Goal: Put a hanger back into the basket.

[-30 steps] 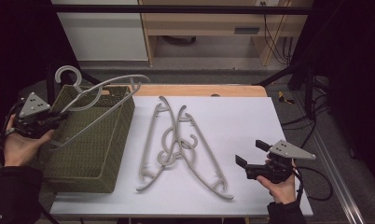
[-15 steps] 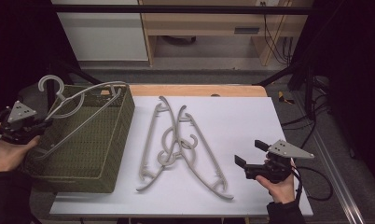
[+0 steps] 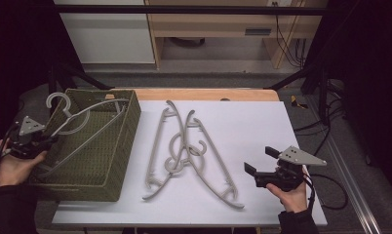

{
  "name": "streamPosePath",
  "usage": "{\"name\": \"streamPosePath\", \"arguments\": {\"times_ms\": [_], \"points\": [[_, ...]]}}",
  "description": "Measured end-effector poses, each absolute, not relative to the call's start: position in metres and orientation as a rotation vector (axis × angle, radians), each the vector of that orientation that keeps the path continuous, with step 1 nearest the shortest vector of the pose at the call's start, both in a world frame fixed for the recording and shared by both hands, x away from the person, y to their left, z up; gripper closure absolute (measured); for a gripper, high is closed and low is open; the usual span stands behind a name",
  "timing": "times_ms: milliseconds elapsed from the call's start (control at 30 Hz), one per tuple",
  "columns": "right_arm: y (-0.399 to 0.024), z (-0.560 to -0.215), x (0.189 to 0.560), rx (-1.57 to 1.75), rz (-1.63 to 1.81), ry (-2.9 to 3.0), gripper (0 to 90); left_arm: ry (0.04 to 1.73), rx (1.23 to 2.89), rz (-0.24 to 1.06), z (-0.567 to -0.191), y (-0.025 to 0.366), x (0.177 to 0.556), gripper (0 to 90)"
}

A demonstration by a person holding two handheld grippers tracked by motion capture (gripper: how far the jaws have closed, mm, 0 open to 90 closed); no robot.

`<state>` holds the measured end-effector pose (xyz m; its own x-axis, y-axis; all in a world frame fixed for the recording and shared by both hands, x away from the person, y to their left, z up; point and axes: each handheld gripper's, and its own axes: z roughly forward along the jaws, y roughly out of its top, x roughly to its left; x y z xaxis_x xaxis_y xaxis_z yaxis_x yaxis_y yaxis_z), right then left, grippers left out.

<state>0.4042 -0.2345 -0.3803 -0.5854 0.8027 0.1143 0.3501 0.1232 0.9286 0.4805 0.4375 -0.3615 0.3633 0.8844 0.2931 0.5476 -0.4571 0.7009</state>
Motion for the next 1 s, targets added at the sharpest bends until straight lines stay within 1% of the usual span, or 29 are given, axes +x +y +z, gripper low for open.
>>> {"name": "streamPosePath", "arguments": {"times_ms": [200, 400, 500, 600, 700, 800, 867, 1000], "points": [[-0.235, -0.381, 0.404, 1.089, 1.444, 2.007, 6.3, 1.279, 2.208, 0.846, -0.377, 0.428, 0.489, 81.2], [-0.233, -0.38, 0.404, 1.092, 1.437, 2.01, 6.6, 1.349, 2.193, 0.764, -0.385, 0.428, 0.493, 79.6], [-0.232, -0.381, 0.404, 1.084, 1.433, 2.017, 6.6, 1.395, 2.22, 0.767, -0.384, 0.429, 0.493, 74.0], [-0.229, -0.38, 0.404, 1.078, 1.423, 2.029, 6.6, 1.383, 2.16, 0.774, -0.376, 0.43, 0.489, 69.6], [-0.223, -0.378, 0.402, 1.056, 1.409, 2.038, 6.8, 1.357, 2.13, 0.805, -0.364, 0.425, 0.483, 63.2], [-0.216, -0.375, 0.401, 1.035, 1.412, 2.068, 7.3, 1.29, 2.062, 0.797, -0.351, 0.414, 0.473, 55.8], [-0.211, -0.373, 0.402, 1.039, 1.408, 2.1, 9.8, 1.233, 2.009, 0.799, -0.344, 0.403, 0.465, 51.0], [-0.195, -0.371, 0.405, 1.024, 1.356, 2.159, 10.6, 1.101, 1.923, 0.749, -0.335, 0.376, 0.448, 40.9]]}}
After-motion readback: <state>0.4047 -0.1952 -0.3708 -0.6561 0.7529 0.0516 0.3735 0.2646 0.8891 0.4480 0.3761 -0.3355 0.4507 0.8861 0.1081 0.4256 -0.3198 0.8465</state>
